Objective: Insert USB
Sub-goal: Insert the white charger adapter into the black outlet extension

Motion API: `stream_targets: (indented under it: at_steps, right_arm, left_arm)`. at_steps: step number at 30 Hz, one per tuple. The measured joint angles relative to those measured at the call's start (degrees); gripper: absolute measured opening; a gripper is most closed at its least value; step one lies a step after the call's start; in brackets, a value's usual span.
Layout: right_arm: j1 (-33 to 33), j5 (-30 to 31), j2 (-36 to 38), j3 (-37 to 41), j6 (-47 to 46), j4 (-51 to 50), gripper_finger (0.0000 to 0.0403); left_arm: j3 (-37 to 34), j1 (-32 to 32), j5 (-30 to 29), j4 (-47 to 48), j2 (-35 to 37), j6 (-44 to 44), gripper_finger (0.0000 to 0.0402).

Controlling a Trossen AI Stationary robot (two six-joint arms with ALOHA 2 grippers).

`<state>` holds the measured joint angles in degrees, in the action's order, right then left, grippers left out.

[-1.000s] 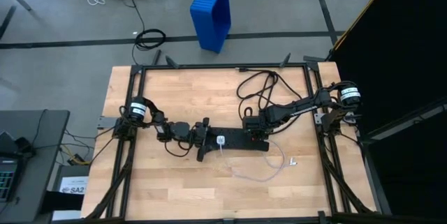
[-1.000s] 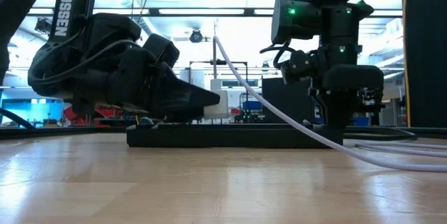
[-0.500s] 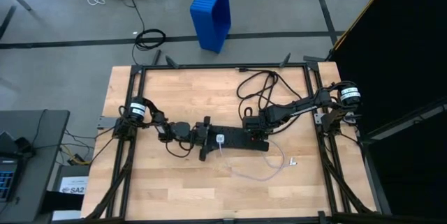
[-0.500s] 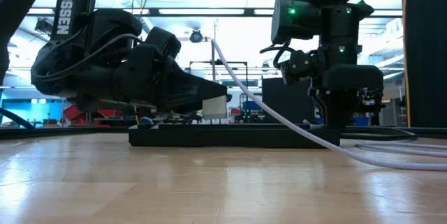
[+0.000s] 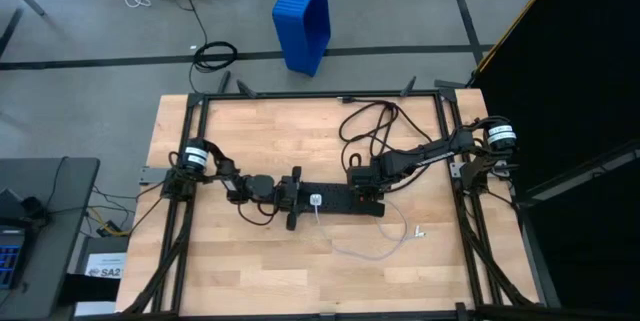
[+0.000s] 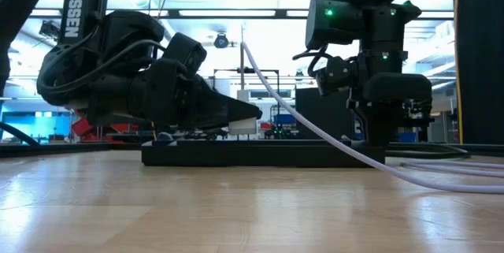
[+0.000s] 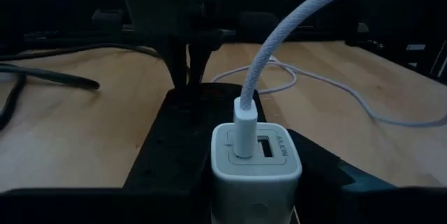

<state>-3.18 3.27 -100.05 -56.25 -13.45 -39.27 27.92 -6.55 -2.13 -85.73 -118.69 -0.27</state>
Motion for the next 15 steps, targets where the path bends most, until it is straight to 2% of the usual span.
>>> stream_targets:
  at_steps: [8,15]
  right_arm:
    - [0.00,0.00,0.00,0.00,-0.03,0.25,0.0003]
    - [0.00,0.00,0.00,0.00,-0.07,0.26,0.0003]
  left_arm:
    - [0.29,0.00,-0.88,7.43,0.39,-0.65,0.0126]
    - [0.22,-0.02,-0.76,7.73,0.30,-1.30,0.0126]
